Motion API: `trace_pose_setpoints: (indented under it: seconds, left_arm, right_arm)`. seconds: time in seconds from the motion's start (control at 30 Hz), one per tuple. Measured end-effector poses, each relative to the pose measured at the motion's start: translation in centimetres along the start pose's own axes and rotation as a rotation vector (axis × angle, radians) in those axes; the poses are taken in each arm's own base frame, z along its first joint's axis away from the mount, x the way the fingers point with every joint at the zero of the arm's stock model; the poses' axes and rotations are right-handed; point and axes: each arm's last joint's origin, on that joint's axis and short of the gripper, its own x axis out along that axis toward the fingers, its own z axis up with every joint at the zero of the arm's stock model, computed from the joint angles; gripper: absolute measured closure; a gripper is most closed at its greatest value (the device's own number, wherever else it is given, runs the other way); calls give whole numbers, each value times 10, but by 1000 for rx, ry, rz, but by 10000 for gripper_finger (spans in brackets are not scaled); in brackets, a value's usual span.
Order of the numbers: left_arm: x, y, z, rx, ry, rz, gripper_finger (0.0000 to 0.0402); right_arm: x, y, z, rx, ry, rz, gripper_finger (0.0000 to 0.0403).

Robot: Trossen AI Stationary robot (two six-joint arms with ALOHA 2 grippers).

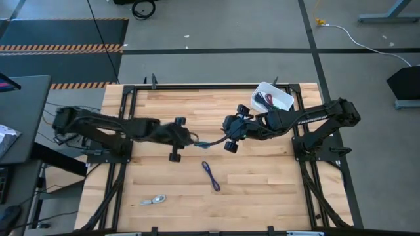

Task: Pick and place USB-C Cables
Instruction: Put the light blue charger cable into the white bin

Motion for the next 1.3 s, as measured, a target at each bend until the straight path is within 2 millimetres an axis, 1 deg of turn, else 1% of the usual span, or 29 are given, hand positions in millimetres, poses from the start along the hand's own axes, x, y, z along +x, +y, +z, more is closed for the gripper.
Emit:
trace_pose_setpoints:
  seconds: [0.07,0.2,0.27,0.37,0.53,0.7,0.83,1.0,1.07,1.17,1.3]
  left_arm:
    - [-15,7,6,-31,-90,21,365]
    - [-40,19,11,-71,-209,59,365]
    - [-49,24,13,-86,-269,65,365]
    - [-58,27,13,-92,-303,59,365]
    - [-61,33,11,-98,-299,76,364]
    - [-61,36,12,-105,-323,74,364]
    - [-63,37,15,-106,-368,63,363]
    - [-63,37,17,-106,-388,57,363]
    - [-63,37,17,-106,-386,57,363]
    - [-63,36,17,-104,-382,56,363]
    - [-63,35,16,-100,-374,47,363]
  right_arm:
    - [-1,3,5,-22,-47,14,292]
    - [-6,12,16,-111,-175,50,292]
    - [-9,16,22,-143,-239,83,291]
    - [-13,19,31,-177,-334,104,287]
    - [-17,19,41,-215,-444,92,264]
    - [-16,18,46,-221,-494,132,217]
    - [-9,20,47,-226,-504,134,170]
    - [10,26,50,-214,-534,154,123]
    - [13,26,50,-220,-531,158,114]
    - [20,26,53,-205,-551,141,112]
    - [27,25,51,-199,-530,92,131]
